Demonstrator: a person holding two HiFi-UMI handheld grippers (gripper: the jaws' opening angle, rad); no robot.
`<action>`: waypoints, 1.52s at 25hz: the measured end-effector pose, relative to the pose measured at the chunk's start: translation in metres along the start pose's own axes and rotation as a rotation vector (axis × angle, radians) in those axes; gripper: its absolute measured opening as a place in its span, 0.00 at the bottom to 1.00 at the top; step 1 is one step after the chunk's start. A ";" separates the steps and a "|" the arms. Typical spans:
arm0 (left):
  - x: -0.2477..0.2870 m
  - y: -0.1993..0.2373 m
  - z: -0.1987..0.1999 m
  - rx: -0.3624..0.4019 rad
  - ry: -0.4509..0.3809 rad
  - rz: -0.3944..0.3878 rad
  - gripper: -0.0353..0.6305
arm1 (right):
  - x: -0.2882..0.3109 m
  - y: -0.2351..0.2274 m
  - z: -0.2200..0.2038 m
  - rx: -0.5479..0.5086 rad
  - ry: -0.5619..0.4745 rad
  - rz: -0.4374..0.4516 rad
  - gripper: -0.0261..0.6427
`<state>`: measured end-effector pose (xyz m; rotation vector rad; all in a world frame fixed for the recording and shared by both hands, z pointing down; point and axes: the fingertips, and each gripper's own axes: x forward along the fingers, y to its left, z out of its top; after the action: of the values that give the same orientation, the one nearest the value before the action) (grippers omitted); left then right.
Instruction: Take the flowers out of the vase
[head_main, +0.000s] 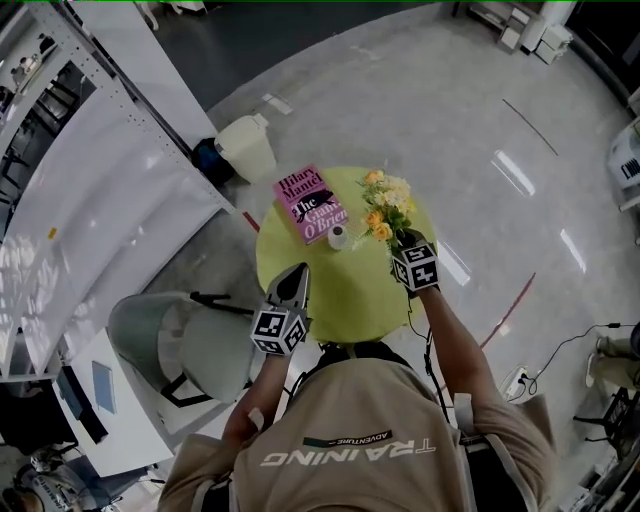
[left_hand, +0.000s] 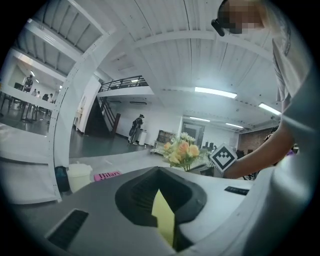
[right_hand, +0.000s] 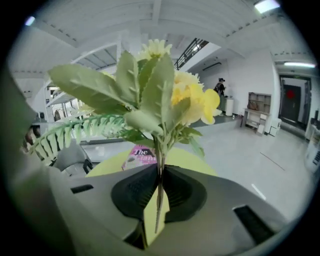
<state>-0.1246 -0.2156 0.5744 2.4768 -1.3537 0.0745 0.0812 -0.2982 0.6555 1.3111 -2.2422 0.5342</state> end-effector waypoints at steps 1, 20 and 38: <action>0.003 -0.002 -0.002 0.001 0.008 -0.005 0.06 | 0.002 -0.006 -0.013 0.009 0.026 -0.013 0.08; 0.048 0.009 -0.027 -0.024 0.112 0.042 0.06 | 0.082 -0.086 -0.110 0.072 0.402 -0.212 0.09; 0.053 0.018 -0.030 -0.047 0.103 0.065 0.06 | 0.077 -0.072 -0.091 0.023 0.296 -0.175 0.26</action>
<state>-0.1077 -0.2586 0.6181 2.3562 -1.3769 0.1796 0.1314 -0.3346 0.7803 1.3284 -1.8682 0.6447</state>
